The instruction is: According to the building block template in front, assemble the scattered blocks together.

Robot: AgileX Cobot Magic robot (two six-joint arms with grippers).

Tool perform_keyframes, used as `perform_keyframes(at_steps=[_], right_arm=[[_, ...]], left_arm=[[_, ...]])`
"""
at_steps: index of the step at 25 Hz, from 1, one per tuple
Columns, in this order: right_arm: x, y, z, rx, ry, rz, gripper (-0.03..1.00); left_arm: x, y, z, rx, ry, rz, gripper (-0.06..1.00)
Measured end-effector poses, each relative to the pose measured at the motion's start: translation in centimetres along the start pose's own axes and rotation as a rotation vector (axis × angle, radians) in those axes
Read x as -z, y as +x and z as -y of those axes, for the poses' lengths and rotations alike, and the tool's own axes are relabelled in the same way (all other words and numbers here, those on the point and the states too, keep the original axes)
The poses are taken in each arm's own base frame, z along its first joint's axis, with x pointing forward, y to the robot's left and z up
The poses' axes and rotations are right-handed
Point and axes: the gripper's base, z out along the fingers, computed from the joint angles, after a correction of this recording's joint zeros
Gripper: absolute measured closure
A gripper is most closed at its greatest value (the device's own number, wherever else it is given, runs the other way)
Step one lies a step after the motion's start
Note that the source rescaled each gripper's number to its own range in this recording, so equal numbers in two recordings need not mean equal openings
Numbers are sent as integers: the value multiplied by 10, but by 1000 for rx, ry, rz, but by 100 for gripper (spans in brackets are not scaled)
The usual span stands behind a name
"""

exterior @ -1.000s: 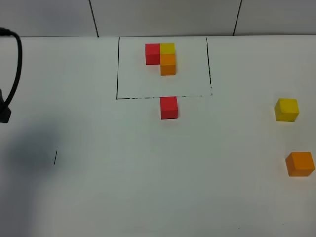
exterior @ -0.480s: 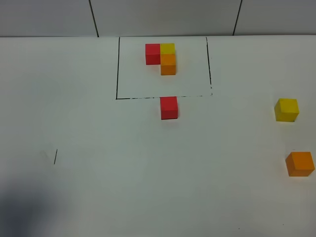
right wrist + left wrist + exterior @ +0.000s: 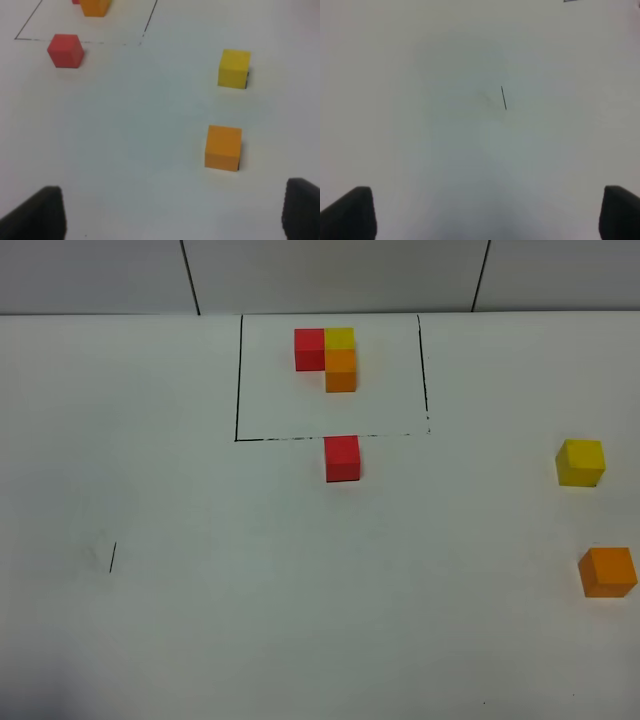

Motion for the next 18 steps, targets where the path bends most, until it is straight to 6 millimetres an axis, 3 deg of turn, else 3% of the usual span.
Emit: perform_keyframes(at_steps=[12,18], right_arm=[[0,0,0,-1,0,0,22],[0,0,0,-5,0,0,22]], left_arm=[[8,30,4,6,-24,140,1],[8,31,4,8,-17,148,7]])
